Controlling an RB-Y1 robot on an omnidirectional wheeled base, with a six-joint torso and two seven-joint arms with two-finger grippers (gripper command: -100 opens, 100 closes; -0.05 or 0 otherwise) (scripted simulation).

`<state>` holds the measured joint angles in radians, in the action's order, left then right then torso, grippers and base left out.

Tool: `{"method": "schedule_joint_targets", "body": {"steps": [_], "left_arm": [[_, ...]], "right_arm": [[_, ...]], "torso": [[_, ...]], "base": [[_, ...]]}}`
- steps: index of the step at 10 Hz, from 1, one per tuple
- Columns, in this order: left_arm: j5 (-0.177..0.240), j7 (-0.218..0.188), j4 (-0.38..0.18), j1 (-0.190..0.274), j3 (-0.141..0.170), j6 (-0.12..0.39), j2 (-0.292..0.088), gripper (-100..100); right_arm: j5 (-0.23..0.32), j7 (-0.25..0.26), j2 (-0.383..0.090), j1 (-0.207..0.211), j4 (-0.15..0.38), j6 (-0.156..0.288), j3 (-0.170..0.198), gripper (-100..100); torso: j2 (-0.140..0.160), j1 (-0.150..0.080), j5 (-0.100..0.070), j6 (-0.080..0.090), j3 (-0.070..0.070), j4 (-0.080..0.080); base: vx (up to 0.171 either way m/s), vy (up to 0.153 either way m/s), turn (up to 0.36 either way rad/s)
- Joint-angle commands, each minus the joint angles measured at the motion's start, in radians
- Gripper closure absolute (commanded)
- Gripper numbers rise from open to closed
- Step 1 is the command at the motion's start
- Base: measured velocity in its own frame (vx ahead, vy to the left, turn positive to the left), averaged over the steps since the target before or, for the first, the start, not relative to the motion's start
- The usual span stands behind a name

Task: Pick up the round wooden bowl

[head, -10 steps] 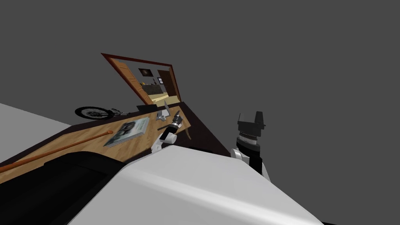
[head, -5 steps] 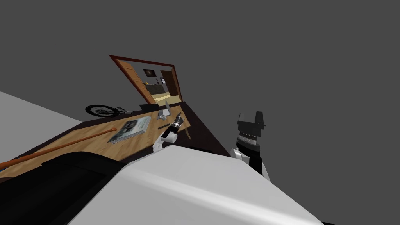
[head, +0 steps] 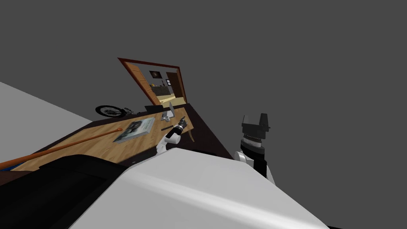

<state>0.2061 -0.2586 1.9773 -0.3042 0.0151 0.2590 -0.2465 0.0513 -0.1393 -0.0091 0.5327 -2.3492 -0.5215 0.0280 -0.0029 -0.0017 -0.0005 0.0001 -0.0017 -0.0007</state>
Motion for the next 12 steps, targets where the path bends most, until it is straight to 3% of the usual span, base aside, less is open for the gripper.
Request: {"method": "schedule_joint_targets", "body": {"steps": [1,5,8,11,12], "left_arm": [[0.007,-0.013,-0.013,0.008,0.003,0.039,-0.006,-100],[0.040,-0.072,-0.075,0.051,0.029,0.163,-0.021,-100],[0.052,-0.091,-0.097,0.065,0.042,0.230,-0.025,-100],[0.090,-0.143,-0.161,0.103,0.087,0.339,-0.032,-100],[0.090,-0.143,-0.161,0.103,0.087,0.351,-0.032,-100]], "right_arm": [[0.000,0.000,0.000,0.000,0.000,0.000,0.000,0],[0.000,0.000,0.000,0.000,0.000,0.000,0.000,0],[0.000,0.000,0.000,0.000,0.000,0.000,0.000,0],[0.000,0.000,0.000,0.000,0.000,0.000,0.000,0],[0.000,0.000,0.000,0.000,0.000,0.000,0.000,0]], "torso": [[0.000,0.000,0.000,0.000,0.000,0.000],[0.000,0.001,0.000,0.000,0.000,0.000],[-0.001,0.001,0.000,0.000,0.000,0.000],[-0.001,0.003,0.001,0.000,-0.001,0.000],[-0.002,0.002,0.000,0.000,-0.001,0.000]], "base": [[0.026,-0.034,0.035],[0.034,-0.030,0.066],[0.033,-0.016,0.027],[0.046,-0.002,0.041],[0.041,0.006,0.013]]}}
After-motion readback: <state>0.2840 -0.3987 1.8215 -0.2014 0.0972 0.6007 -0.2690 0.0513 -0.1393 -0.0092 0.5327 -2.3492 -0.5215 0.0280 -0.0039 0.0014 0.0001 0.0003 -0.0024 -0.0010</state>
